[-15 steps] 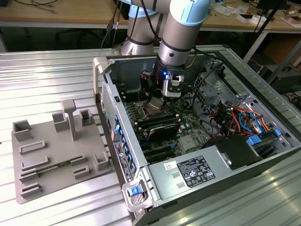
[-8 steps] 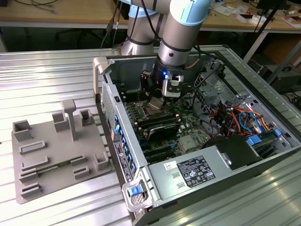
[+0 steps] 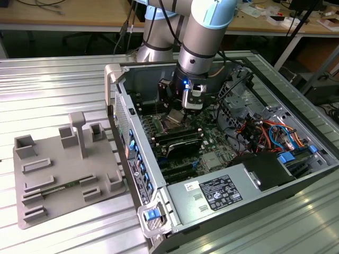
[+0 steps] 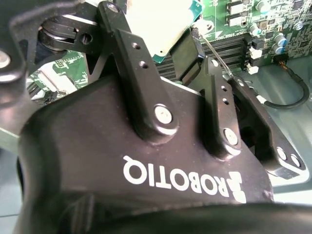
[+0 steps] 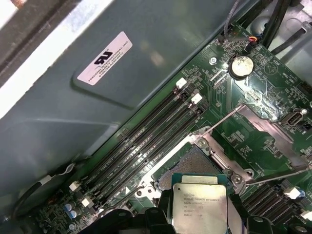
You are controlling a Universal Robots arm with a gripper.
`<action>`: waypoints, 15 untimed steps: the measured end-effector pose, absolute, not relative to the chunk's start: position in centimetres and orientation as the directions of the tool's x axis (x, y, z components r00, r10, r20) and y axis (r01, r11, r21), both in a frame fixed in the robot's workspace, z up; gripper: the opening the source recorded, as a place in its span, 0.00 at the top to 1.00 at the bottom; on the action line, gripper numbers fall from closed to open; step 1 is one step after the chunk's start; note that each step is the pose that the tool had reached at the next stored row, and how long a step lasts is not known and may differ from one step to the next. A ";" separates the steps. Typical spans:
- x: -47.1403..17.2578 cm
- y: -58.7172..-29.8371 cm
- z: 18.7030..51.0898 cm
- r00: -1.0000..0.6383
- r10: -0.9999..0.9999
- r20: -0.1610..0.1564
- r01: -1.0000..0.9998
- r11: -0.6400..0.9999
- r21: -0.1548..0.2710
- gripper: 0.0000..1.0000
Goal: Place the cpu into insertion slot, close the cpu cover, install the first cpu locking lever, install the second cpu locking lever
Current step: 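Place the cpu into insertion slot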
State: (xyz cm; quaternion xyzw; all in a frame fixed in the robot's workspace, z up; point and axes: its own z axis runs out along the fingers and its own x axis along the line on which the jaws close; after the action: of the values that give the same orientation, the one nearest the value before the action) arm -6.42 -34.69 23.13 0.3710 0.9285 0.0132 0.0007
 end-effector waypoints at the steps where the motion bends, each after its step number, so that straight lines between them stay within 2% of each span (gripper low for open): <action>1: -6.4 -34.7 23.1 -0.722 0.692 0.009 0.692 0.722 0.025 0.45; 15: -6.4 -34.7 23.1 -0.702 0.712 0.009 0.712 0.702 0.025 0.45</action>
State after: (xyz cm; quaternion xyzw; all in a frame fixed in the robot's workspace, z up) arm -6.42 -34.69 23.12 0.3860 0.9224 0.0132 0.0009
